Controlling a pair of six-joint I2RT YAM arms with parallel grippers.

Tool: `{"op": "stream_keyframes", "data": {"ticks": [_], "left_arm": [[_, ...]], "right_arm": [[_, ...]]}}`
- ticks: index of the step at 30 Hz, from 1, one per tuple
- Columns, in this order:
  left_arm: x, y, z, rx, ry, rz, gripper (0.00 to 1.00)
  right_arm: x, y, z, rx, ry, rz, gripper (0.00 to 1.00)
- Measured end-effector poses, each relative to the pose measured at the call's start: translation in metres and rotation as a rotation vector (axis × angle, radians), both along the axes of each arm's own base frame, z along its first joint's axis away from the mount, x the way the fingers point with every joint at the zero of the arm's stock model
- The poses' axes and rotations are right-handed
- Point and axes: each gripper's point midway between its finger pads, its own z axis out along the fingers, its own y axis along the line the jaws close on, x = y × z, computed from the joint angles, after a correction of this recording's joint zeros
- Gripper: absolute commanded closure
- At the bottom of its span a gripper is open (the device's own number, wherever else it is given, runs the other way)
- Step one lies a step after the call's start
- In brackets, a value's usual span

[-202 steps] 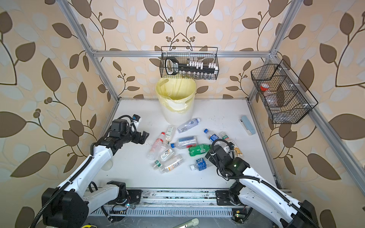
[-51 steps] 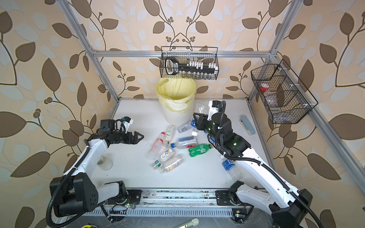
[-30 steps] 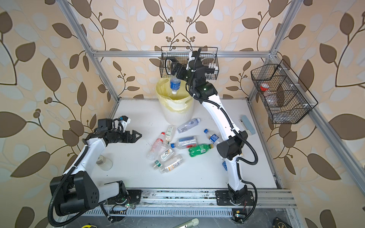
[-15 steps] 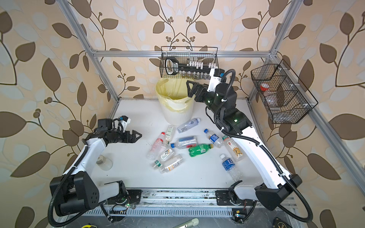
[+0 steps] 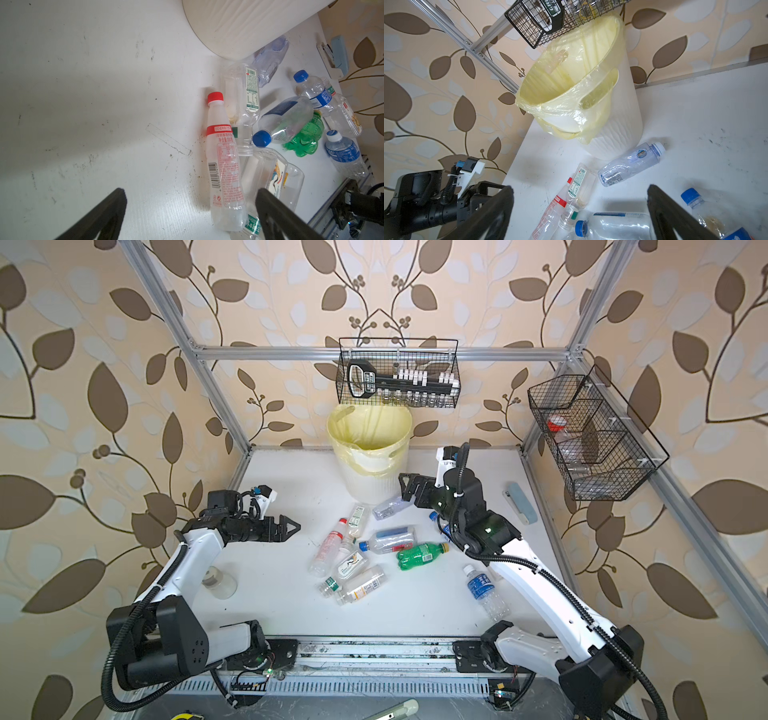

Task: Throw the plastic bottles in the bin
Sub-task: Throw the plastic bottle into the trash bin, then pick up the plastic bottle from the center of the table.

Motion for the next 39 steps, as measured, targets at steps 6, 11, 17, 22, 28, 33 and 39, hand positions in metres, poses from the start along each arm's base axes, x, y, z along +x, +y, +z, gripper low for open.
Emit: {"op": "stream_keyframes", "data": {"ticks": [6,11,17,22,28,33,39], "left_arm": [[-0.001,-0.005,0.003,-0.028,-0.002,-0.015,0.01],[-0.003,-0.009,0.005,-0.052,0.001,-0.027,0.01],[-0.003,-0.011,0.011,-0.066,-0.004,-0.039,0.01],[-0.009,-0.026,0.014,-0.038,0.008,-0.107,0.01],[-0.023,-0.054,0.006,0.026,0.038,-0.220,0.01],[-0.039,-0.078,-0.003,0.128,0.058,-0.336,0.01],[-0.038,-0.084,-0.003,0.194,0.082,-0.378,0.01]], "right_arm": [[-0.015,0.001,-0.028,0.001,0.050,-0.007,0.00],[-0.023,0.000,-0.065,-0.031,0.135,-0.025,0.00],[-0.034,-0.009,-0.091,-0.050,0.206,-0.069,0.00],[-0.040,-0.017,-0.097,-0.047,0.230,-0.097,0.00],[-0.048,-0.025,-0.104,-0.037,0.248,-0.120,0.00],[-0.055,-0.027,-0.116,-0.048,0.270,-0.119,0.00],[-0.058,-0.029,-0.122,-0.050,0.280,-0.128,0.00]]}}
